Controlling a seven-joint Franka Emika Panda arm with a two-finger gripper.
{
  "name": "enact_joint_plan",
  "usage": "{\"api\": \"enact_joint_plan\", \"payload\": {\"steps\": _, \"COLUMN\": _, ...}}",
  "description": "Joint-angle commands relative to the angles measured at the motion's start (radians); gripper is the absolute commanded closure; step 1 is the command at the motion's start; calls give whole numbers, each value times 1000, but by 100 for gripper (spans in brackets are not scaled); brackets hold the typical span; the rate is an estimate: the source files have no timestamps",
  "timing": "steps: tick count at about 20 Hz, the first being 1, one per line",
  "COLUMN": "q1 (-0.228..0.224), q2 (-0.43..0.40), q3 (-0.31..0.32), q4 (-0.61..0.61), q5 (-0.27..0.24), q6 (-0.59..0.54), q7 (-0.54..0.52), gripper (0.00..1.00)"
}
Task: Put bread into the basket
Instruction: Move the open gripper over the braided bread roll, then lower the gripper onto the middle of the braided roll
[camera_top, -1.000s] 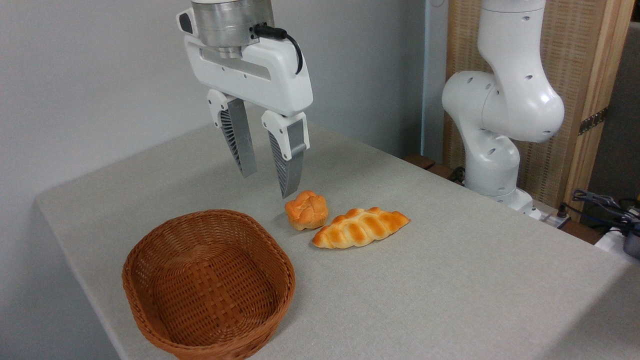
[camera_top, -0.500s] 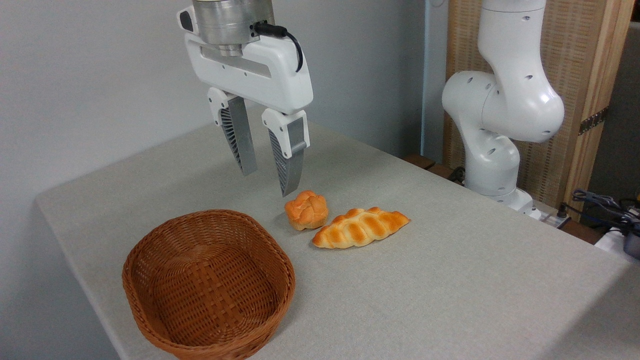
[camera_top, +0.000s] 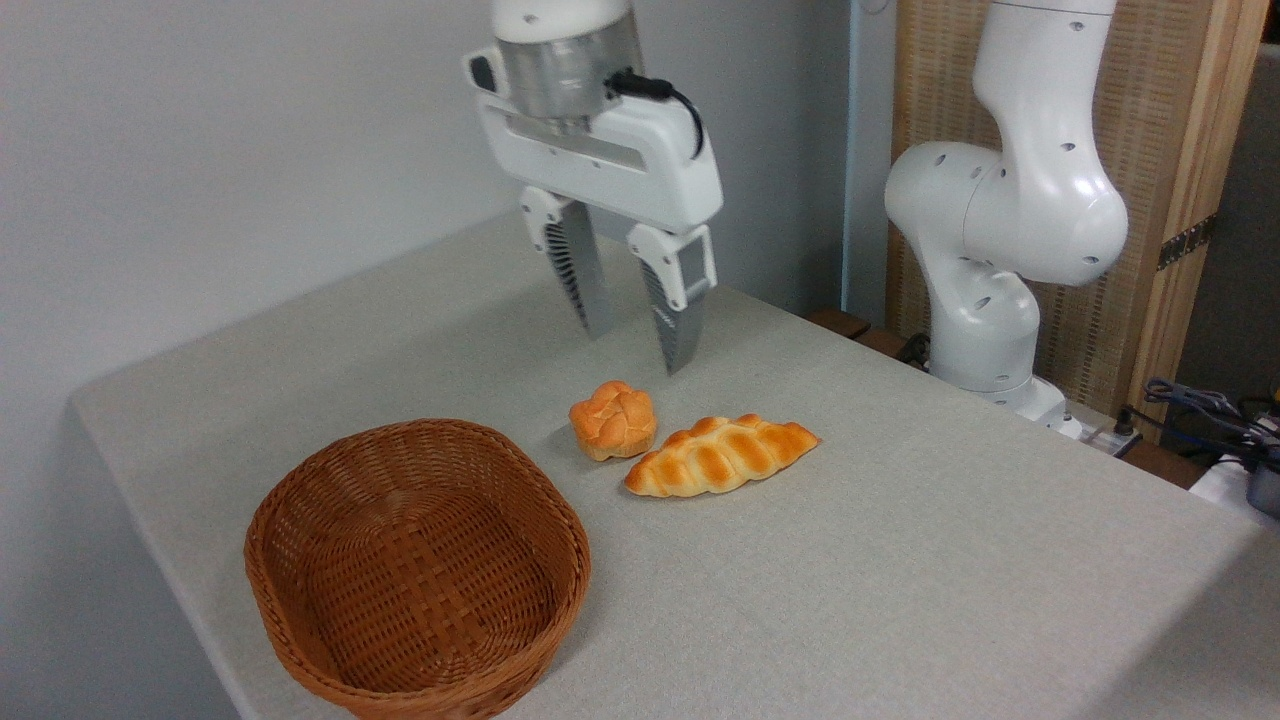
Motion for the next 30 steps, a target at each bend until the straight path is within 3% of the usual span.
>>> {"api": "enact_joint_plan", "payload": {"steps": 1, "q1": -22, "q2": -173, "q3": 12, "q4": -244, "q5": -12, "q6": 116, "q7": 101, "gripper": 0}}
{"api": "enact_joint_plan", "payload": {"steps": 5, "q1": -20, "q2": -264, "q3": 12, "q4": -396, "q5": -12, "q6": 161, "q7": 299, "gripper": 0}}
{"api": "enact_joint_plan", "payload": {"steps": 10, "q1": -20, "q2": -267, "q3": 12, "q4": -473, "q5": -10, "q6": 168, "q7": 508, "gripper": 0}}
{"api": "enact_joint_plan", "payload": {"steps": 30, "q1": -20, "q2": -262, "q3": 12, "q4": -611, "q5": 2, "q6": 342, "q7": 560, "gripper": 0}}
